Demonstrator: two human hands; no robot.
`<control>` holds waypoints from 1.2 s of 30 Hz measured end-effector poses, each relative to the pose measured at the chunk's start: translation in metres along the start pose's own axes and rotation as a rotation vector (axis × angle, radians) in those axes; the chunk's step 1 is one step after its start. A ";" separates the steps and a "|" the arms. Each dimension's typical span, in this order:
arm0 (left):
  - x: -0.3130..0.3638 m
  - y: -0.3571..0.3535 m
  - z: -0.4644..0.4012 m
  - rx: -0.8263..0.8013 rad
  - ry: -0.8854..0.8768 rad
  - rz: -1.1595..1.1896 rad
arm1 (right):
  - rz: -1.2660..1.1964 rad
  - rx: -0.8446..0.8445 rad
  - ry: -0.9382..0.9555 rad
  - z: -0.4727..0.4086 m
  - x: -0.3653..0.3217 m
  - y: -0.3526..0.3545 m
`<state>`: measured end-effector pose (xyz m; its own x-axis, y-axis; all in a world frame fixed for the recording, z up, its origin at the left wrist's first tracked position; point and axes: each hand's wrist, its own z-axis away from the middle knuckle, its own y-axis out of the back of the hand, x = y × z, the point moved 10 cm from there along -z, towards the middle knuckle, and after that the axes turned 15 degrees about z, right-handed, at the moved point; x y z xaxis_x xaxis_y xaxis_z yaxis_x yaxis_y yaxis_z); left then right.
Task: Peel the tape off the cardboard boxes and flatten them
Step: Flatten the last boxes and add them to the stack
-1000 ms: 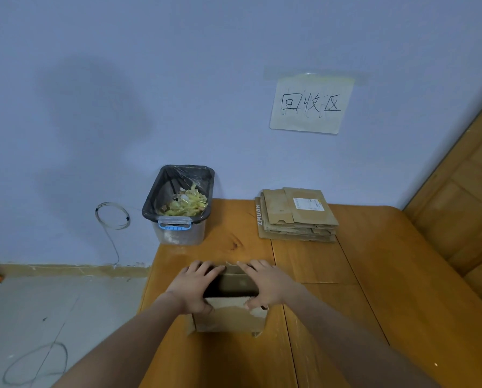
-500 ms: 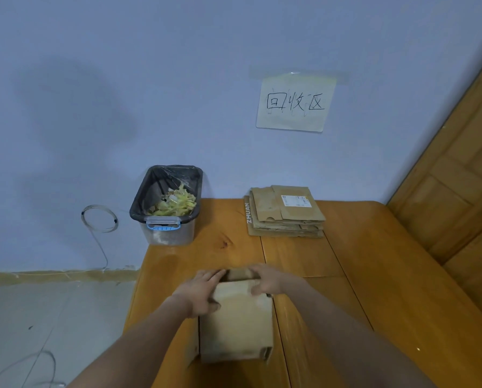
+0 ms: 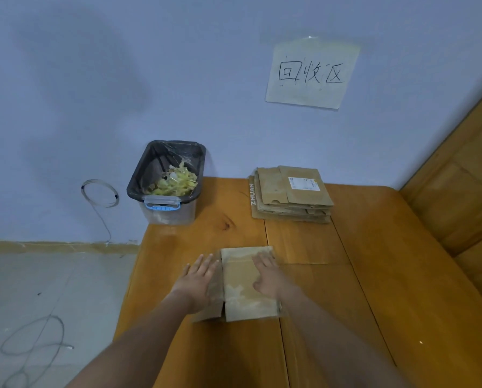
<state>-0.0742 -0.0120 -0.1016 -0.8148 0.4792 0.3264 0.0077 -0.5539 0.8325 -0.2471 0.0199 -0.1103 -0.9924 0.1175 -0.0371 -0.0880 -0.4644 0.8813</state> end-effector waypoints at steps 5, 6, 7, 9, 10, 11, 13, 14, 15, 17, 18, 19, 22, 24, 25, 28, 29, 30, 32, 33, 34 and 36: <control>0.004 -0.026 -0.018 -0.065 0.022 0.005 | 0.010 -0.061 -0.017 -0.012 0.011 -0.028; 0.005 -0.031 -0.024 -0.077 0.019 0.013 | 0.023 -0.067 -0.025 -0.017 0.015 -0.032; 0.006 -0.038 -0.030 -0.088 0.015 0.031 | 0.038 -0.066 -0.036 -0.020 0.020 -0.038; 0.005 -0.053 -0.048 -0.092 0.025 0.073 | 0.075 -0.019 -0.059 -0.030 0.030 -0.047; 0.004 -0.061 -0.056 -0.099 0.038 0.091 | 0.088 0.007 -0.068 -0.034 0.034 -0.052; 0.002 -0.068 -0.065 -0.103 0.055 0.103 | 0.087 0.028 -0.078 -0.040 0.038 -0.057; -0.005 -0.085 -0.082 -0.102 0.096 0.113 | 0.094 0.044 -0.093 -0.050 0.046 -0.073; -0.009 -0.095 -0.089 -0.112 0.108 0.111 | 0.096 0.039 -0.100 -0.054 0.050 -0.083; -0.013 -0.106 -0.093 -0.128 0.115 0.102 | 0.091 0.032 -0.105 -0.057 0.054 -0.093; -0.021 -0.124 -0.097 -0.136 0.118 0.059 | 0.083 0.054 -0.104 -0.062 0.057 -0.109; -0.025 -0.129 -0.099 -0.121 0.114 0.027 | 0.080 0.081 -0.106 -0.063 0.057 -0.115; -0.028 -0.133 -0.100 -0.101 0.109 0.001 | 0.076 0.110 -0.113 -0.063 0.057 -0.119; -0.027 -0.133 -0.100 -0.065 0.104 -0.014 | 0.075 0.171 -0.143 -0.062 0.057 -0.120; -0.025 -0.130 -0.097 -0.062 0.096 -0.007 | 0.070 0.190 -0.157 -0.060 0.055 -0.118; -0.024 -0.128 -0.095 -0.057 0.089 0.015 | 0.058 0.194 -0.161 -0.059 0.055 -0.116; -0.025 -0.116 -0.087 -0.017 0.106 0.140 | 0.008 0.162 -0.181 -0.059 0.060 -0.113; -0.029 -0.111 -0.083 0.015 0.141 0.200 | -0.013 0.145 -0.187 -0.059 0.063 -0.112; -0.034 -0.107 -0.079 0.049 0.185 0.265 | -0.028 0.133 -0.189 -0.059 0.066 -0.110; -0.043 -0.101 -0.072 0.102 0.272 0.383 | -0.048 0.131 -0.170 -0.060 0.069 -0.104; -0.044 -0.100 -0.070 0.114 0.304 0.418 | -0.065 0.136 -0.153 -0.060 0.068 -0.102; -0.044 -0.099 -0.069 0.126 0.327 0.439 | -0.097 0.142 -0.137 -0.059 0.067 -0.099; -0.041 -0.097 -0.068 0.179 0.363 0.489 | -0.177 0.147 -0.126 -0.057 0.066 -0.097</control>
<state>-0.0812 -0.0247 -0.2260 -0.8370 -0.0792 0.5414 0.5000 -0.5127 0.6980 -0.3092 0.0233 -0.2254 -0.9432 0.2984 -0.1460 -0.2366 -0.2949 0.9258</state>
